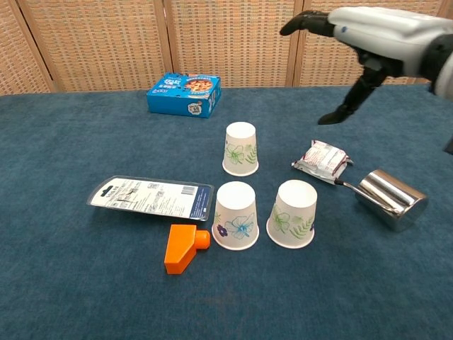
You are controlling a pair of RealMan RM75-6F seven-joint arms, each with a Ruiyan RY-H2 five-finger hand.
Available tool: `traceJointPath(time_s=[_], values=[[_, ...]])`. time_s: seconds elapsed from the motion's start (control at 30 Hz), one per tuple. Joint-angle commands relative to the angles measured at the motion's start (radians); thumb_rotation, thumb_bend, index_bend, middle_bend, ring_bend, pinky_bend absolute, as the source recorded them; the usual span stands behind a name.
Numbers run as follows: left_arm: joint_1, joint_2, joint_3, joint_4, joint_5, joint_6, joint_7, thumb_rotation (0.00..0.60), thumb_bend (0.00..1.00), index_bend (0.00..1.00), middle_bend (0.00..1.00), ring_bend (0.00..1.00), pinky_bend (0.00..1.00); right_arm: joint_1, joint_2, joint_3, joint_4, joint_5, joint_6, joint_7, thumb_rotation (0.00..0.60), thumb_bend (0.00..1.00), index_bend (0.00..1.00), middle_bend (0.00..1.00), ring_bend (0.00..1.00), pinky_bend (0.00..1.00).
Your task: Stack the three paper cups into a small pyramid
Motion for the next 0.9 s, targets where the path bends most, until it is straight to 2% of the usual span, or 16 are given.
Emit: traceJointPath(time_s=[0.03,0.27,0.47,0.9], values=[[0.005,0.003,-0.018,0.01,-0.01,-0.028,-0.022,0.6,0.28,0.1,0.0,0.0,0.0,0.105,-0.087,0.053,0.08,0.111,-0.067,-0.076,0.6,0.07,0.14,0.0,0.0,0.0],[0.009,0.002,-0.05,0.031,-0.027,-0.084,-0.052,0.6,0.28,0.1,0.0,0.0,0.0,0.24,-0.169,0.094,0.206,0.228,-0.111,-0.13,0.6,0.07,0.24,0.0,0.0,0.0],[0.012,-0.003,-0.071,0.04,-0.03,-0.119,-0.062,0.6,0.28,0.1,0.0,0.0,0.0,0.33,-0.229,0.099,0.337,0.289,-0.156,-0.131,0.6,0.07,0.25,0.0,0.0,0.0],[0.014,-0.013,-0.115,0.069,-0.056,-0.197,-0.074,0.6,0.28,0.1,0.0,0.0,0.0,0.436,-0.34,0.039,0.636,0.381,-0.281,-0.068,0.6,0.07,0.25,0.0,0.0,0.0]])
